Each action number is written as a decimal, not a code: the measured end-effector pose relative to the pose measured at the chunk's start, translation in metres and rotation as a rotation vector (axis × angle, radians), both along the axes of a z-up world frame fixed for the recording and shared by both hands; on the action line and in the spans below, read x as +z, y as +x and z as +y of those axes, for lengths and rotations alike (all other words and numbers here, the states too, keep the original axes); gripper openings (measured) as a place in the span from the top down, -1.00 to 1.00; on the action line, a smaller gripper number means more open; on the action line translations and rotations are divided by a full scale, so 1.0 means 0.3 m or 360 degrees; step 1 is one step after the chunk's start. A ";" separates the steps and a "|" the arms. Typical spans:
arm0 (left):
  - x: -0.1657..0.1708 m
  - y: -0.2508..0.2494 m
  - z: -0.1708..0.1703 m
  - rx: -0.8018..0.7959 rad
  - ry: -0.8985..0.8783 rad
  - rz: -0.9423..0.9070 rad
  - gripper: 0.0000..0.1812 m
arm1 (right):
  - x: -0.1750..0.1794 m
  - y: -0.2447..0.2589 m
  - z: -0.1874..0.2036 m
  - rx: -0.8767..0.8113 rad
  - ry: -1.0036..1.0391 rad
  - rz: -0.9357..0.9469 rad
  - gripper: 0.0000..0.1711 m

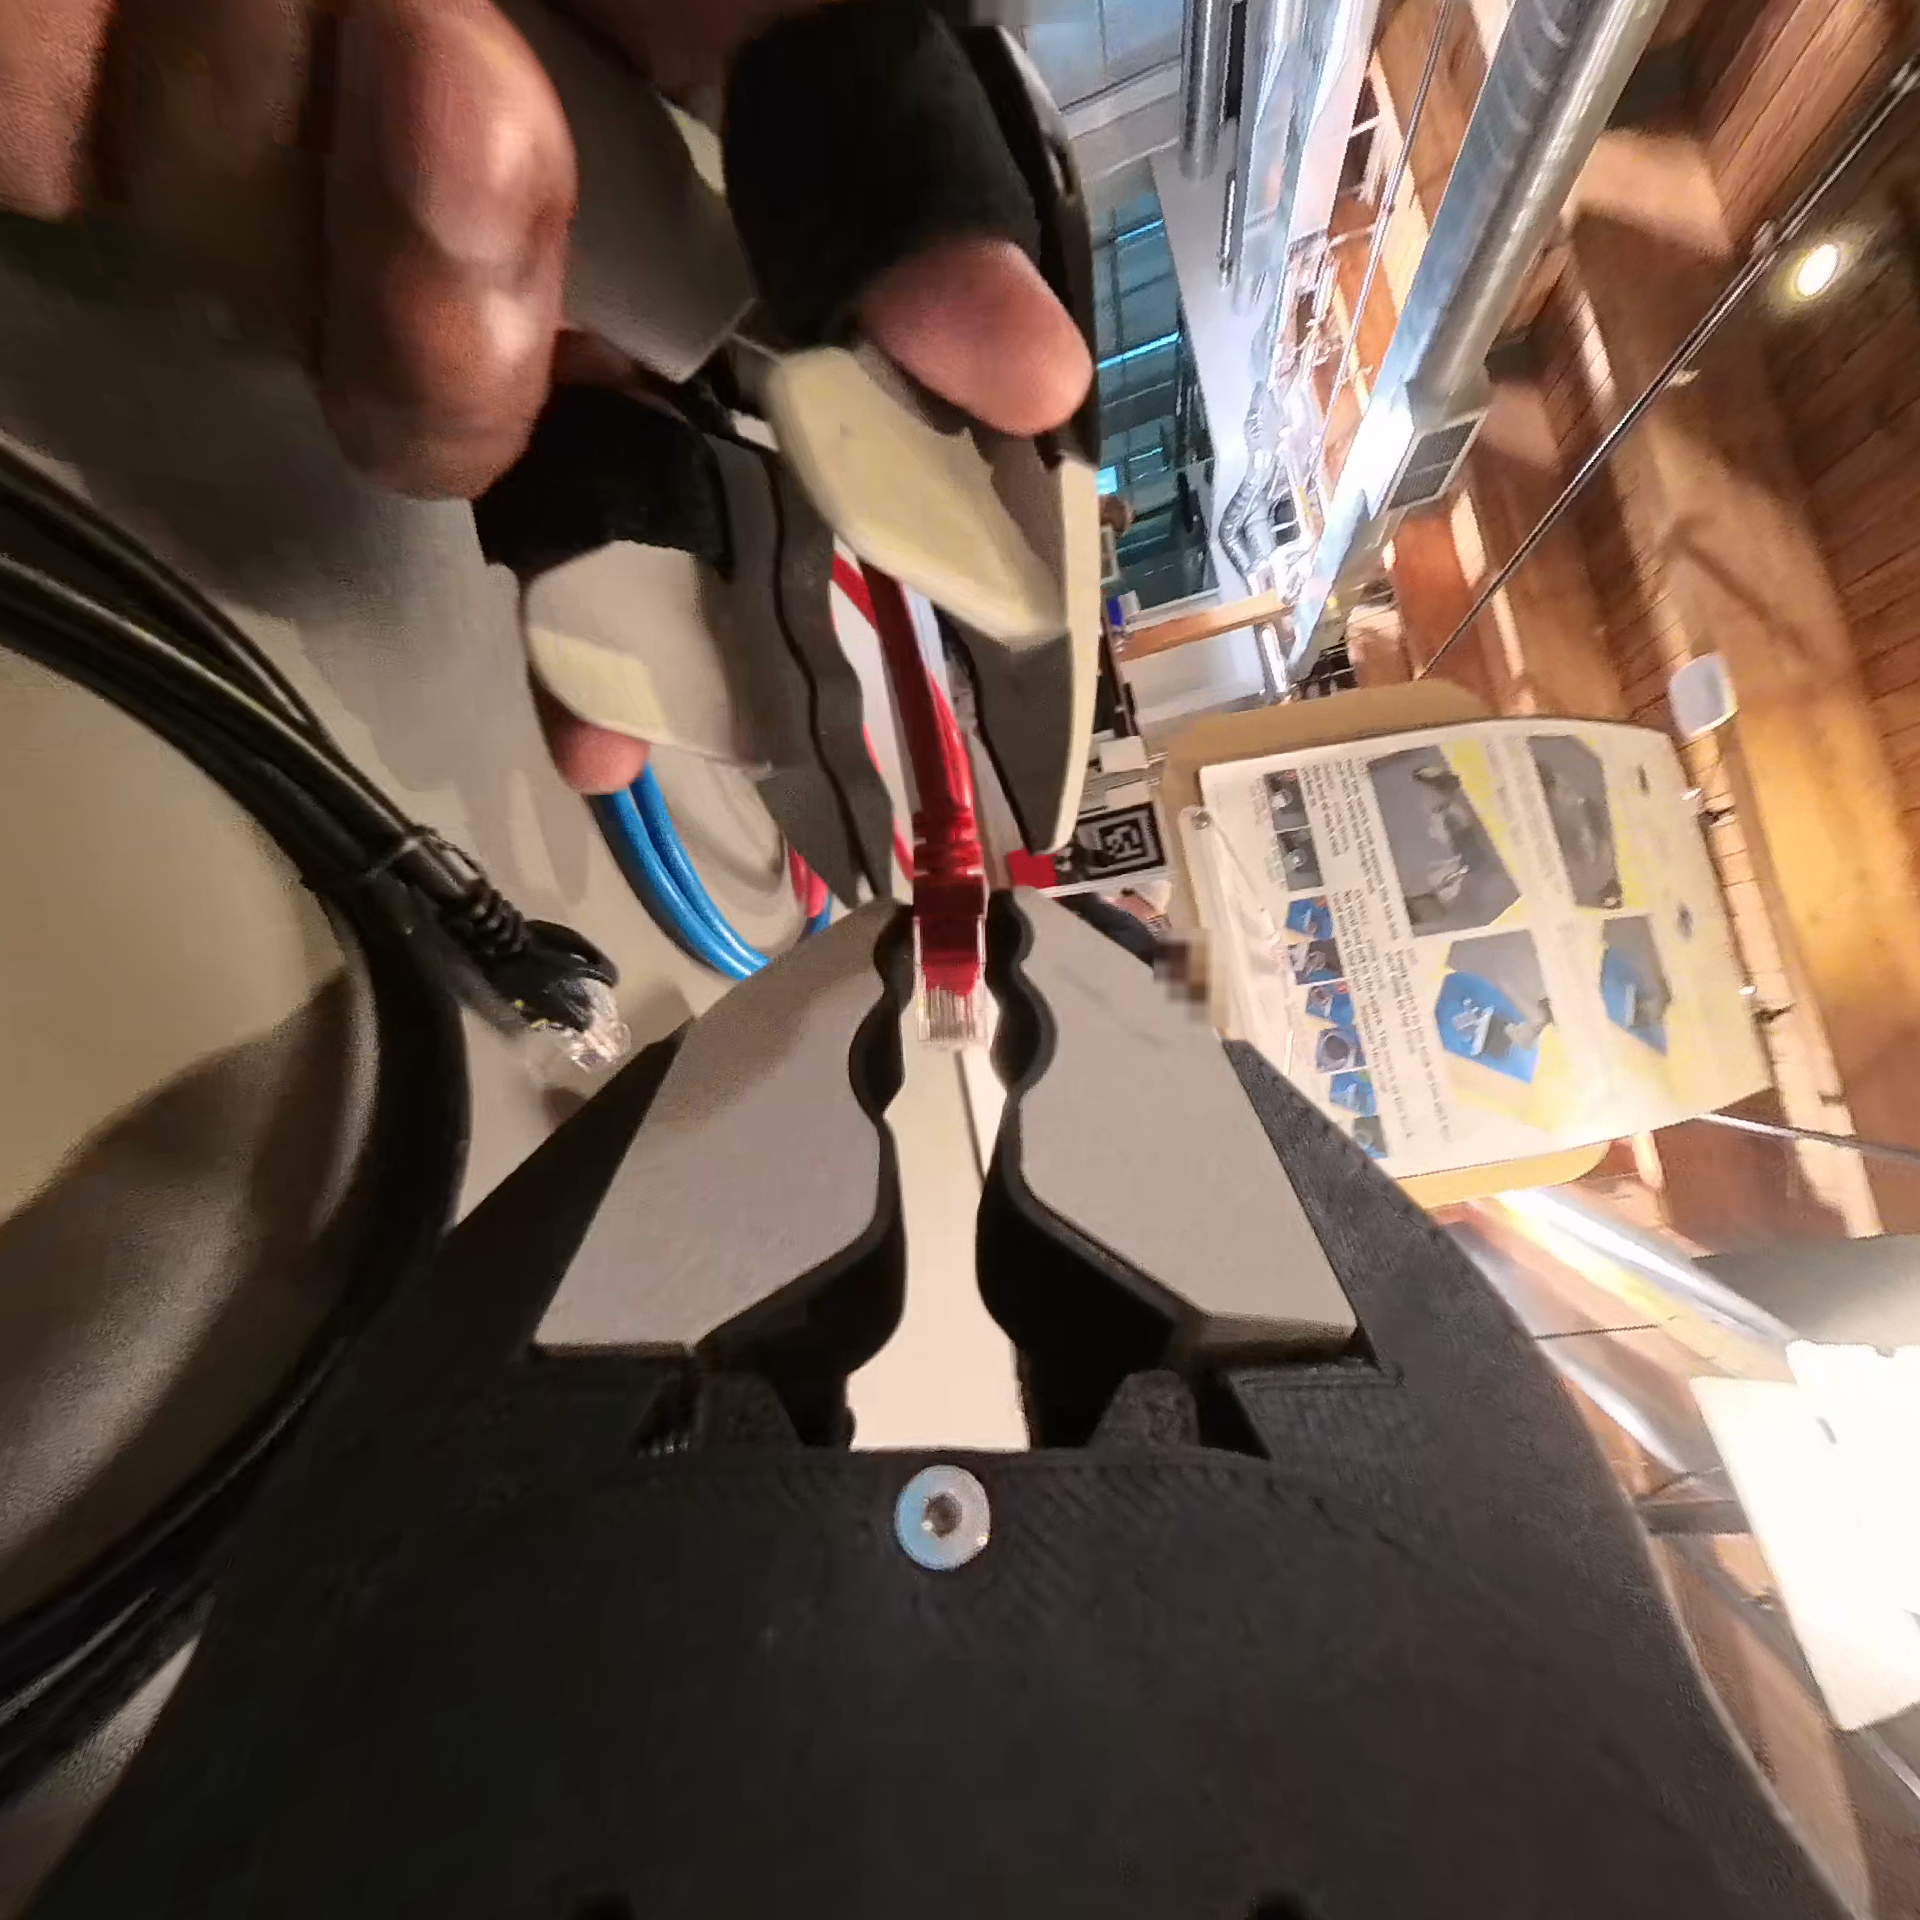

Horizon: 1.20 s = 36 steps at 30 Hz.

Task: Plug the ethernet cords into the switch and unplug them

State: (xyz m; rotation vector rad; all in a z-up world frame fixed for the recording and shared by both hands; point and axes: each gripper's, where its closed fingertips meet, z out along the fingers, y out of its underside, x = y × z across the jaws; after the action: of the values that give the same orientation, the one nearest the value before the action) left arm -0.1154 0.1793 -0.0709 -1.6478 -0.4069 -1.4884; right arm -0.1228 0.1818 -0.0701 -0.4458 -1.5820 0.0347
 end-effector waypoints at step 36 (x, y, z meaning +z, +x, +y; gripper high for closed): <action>0.066 0.053 -0.049 0.0040 0.0809 0.1328 0.73 | 0.017 0.031 0.010 0.0151 -0.0415 -0.0008 0.86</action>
State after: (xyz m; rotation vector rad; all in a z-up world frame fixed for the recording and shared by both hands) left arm -0.0997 0.1645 -0.0510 -1.6496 0.3812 -0.6841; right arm -0.1135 0.1848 -0.0648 -0.5734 -1.6093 0.3156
